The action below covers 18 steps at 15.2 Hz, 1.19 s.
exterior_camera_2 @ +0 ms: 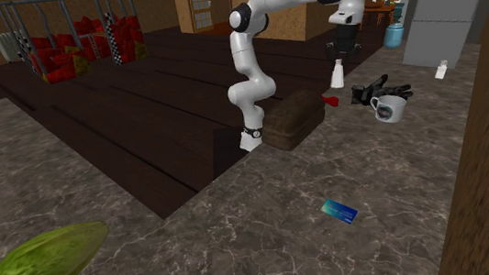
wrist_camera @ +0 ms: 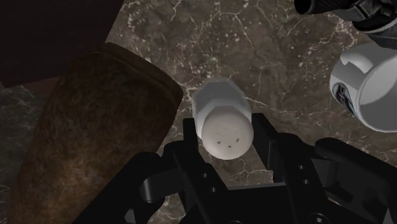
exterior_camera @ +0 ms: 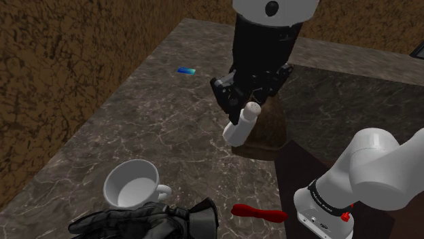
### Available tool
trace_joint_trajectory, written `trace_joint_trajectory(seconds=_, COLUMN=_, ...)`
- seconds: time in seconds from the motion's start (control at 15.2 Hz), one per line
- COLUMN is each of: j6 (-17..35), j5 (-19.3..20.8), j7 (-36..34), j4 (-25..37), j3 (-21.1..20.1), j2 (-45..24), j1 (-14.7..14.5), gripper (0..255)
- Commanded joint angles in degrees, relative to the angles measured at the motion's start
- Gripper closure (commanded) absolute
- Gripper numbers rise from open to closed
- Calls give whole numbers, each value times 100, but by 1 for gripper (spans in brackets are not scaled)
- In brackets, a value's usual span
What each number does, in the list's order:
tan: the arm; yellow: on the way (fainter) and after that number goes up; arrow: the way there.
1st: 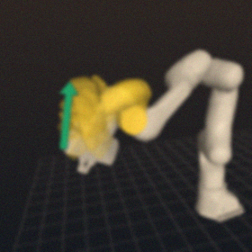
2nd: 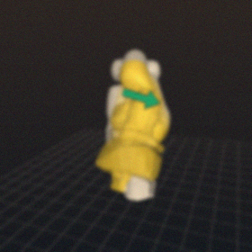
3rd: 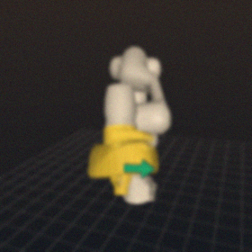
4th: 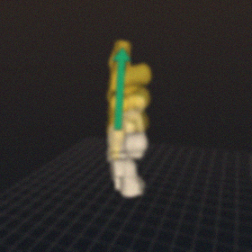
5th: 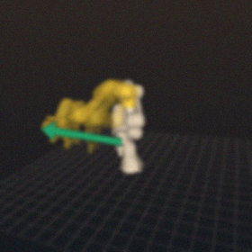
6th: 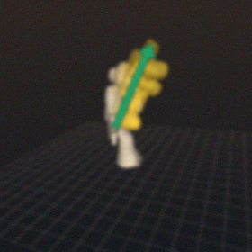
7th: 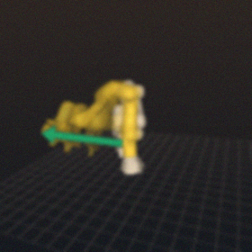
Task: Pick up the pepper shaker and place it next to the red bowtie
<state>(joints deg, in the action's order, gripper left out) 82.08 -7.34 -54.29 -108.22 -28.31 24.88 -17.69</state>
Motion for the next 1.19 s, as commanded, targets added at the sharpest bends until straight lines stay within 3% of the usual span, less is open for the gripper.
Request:
trace_joint_trajectory(seconds=0.0, j6=164, j5=-21, j7=0, j4=-200, j3=-13, j2=42, j1=-14, gripper=255)
trace_joint_trajectory(seconds=1.12, j6=1439, j5=-181, j7=24, j4=-1679, j3=-137, j2=260, j1=-117, gripper=255)
